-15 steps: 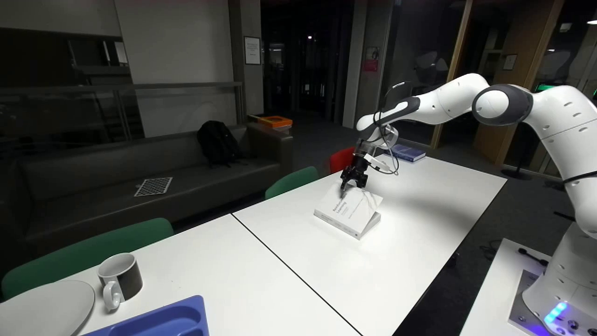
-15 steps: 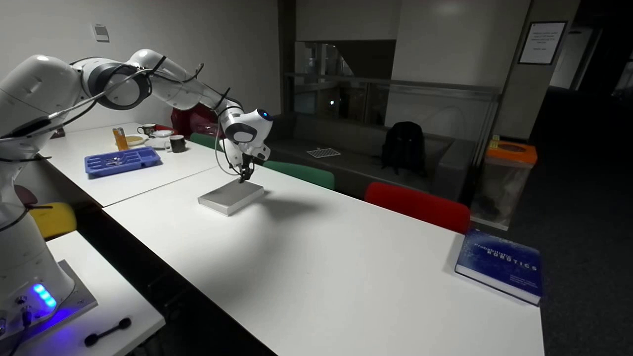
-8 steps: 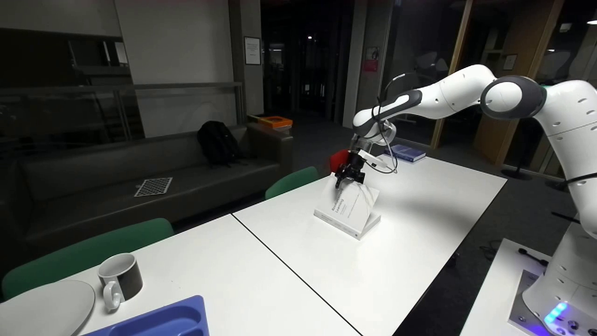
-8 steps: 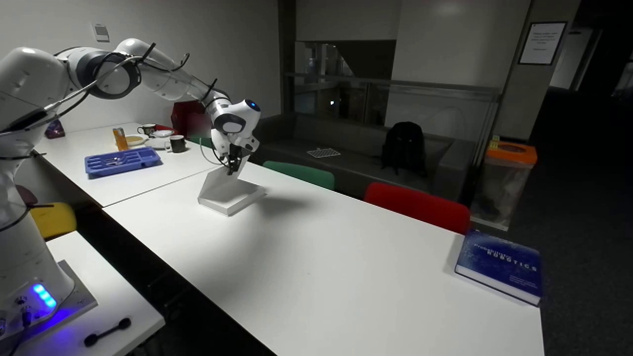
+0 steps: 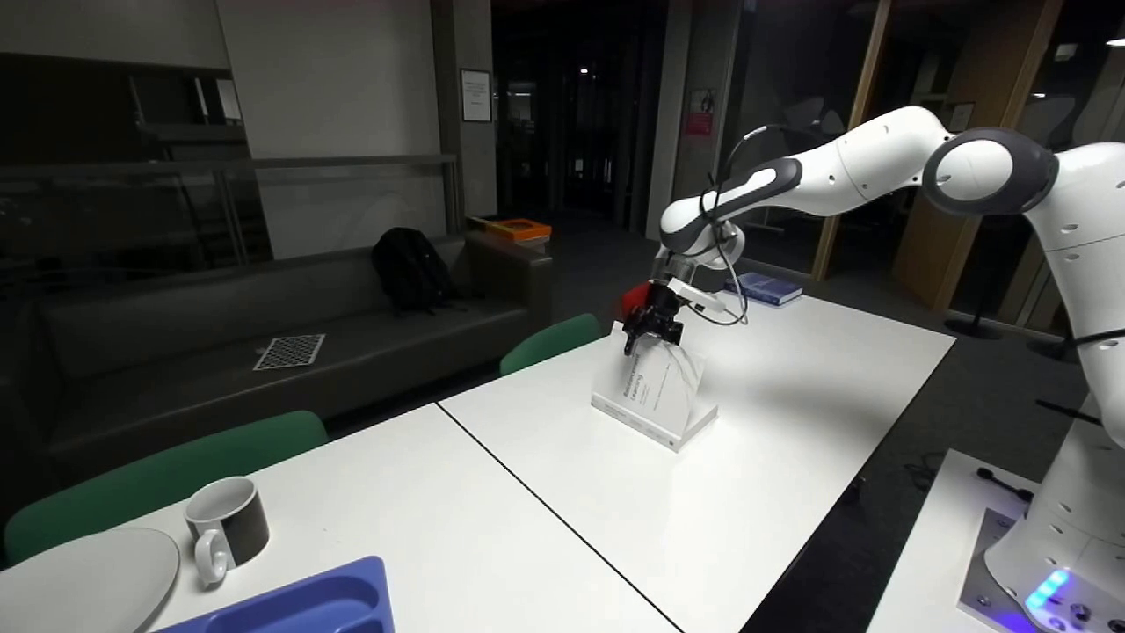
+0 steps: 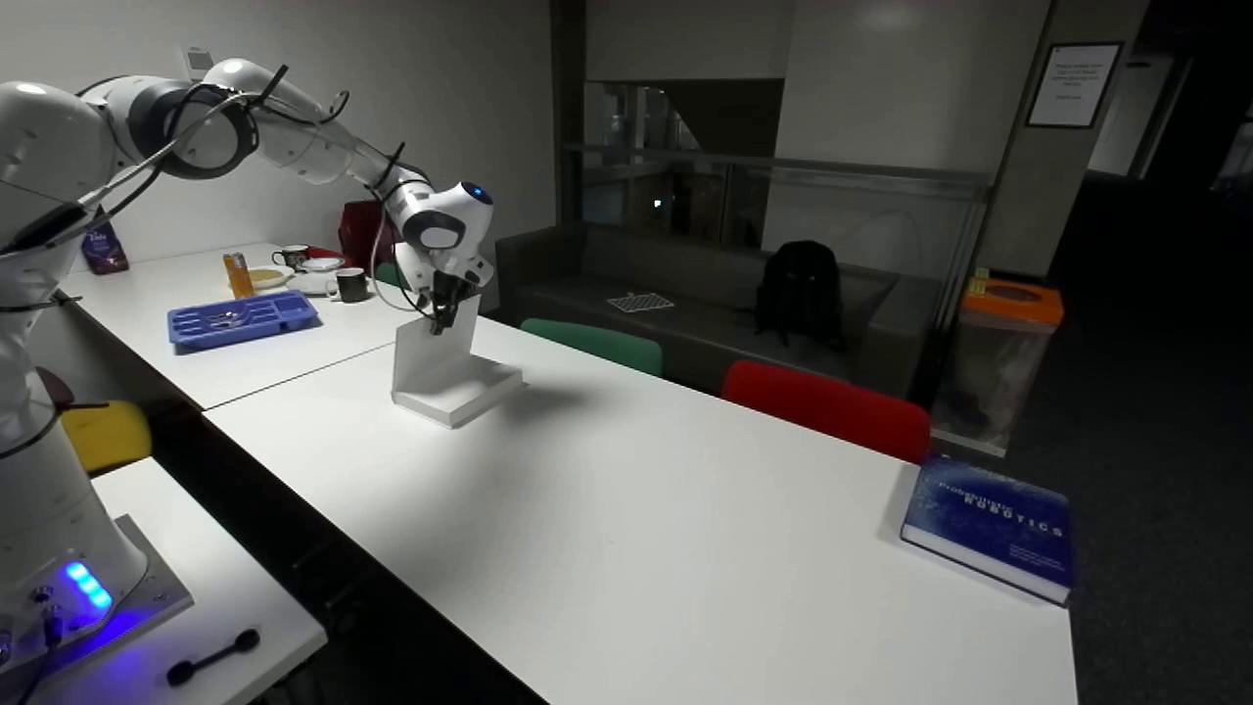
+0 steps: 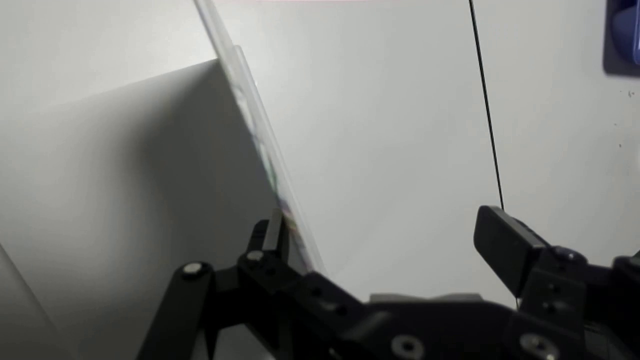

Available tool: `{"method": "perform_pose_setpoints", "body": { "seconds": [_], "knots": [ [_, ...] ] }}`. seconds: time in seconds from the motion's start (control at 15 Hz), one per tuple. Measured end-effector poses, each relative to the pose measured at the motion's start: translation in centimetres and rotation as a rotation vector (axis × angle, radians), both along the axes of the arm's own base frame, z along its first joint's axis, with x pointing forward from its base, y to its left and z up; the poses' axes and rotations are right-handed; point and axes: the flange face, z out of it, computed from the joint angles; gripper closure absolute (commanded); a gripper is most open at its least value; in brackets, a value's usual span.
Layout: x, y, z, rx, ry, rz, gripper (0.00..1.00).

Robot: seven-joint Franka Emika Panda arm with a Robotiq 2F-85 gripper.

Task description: Open the white book on the table

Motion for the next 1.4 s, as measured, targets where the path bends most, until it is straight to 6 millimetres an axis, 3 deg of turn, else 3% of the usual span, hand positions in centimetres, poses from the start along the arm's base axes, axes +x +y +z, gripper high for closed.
{"method": "perform_pose_setpoints", "body": {
  "seconds": [0.4, 0.93, 1.4],
  "knots": [
    [-1.6, 4.0, 1.1, -0.016, -0.016, 0.057, 0.0],
    [-3.2, 9.0, 0.2, -0.032, 0.007, 0.128, 0.0],
    [-3.9, 12.2, -0.9, -0.045, 0.014, 0.152, 0.0]
  ]
}}
